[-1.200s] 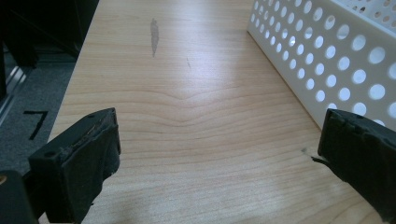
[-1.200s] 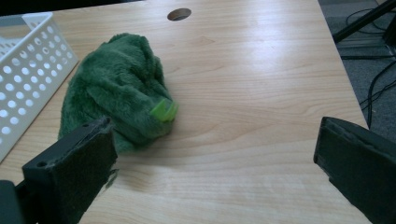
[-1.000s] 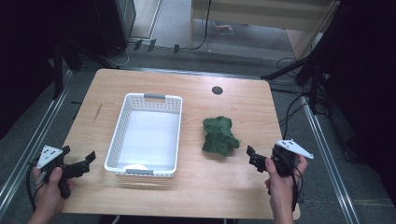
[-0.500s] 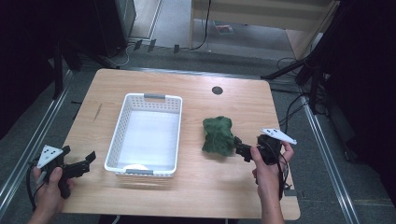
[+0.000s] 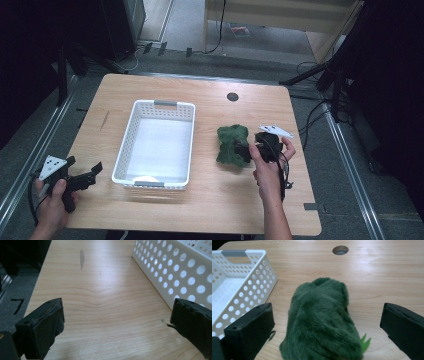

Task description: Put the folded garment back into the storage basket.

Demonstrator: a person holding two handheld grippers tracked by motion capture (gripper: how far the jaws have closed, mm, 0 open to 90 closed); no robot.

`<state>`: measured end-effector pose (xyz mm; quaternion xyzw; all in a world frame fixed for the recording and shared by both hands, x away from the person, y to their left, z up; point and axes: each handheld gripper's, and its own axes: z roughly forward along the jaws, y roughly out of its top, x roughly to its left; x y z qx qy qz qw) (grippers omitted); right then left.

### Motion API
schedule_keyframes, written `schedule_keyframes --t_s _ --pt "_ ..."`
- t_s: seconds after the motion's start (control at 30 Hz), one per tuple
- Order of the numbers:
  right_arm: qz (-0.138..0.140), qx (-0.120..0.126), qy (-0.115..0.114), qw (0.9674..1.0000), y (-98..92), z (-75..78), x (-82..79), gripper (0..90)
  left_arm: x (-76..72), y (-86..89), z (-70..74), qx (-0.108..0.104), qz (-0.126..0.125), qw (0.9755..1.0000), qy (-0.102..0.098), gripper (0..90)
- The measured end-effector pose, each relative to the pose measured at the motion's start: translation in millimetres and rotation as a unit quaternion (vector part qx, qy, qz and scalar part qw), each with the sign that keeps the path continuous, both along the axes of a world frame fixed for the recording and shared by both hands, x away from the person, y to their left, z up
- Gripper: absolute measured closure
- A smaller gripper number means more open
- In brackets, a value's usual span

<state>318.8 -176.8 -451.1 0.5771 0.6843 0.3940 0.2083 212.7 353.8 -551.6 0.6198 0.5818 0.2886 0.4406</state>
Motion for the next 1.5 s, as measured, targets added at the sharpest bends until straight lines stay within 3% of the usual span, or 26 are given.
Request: schedule_keyframes --t_s 0.63,0.93,1.5 --pt "0.006 -0.012 0.051 0.9986 27.8 -22.3 31.4 0.0 0.3 0.6 -0.1 -0.002 -0.003 1.0 0.0 0.2" --pt "0.01 -0.02 0.07 0.9973 33.3 -34.3 41.0 0.0 0.4 0.5 -0.2 -0.002 -0.004 1.0 0.001 0.2" --pt "-0.01 -0.041 0.112 0.9928 37.9 -59.5 54.0 0.0 0.5 0.5 -0.2 -0.003 -0.005 1.0 0.001 0.2"
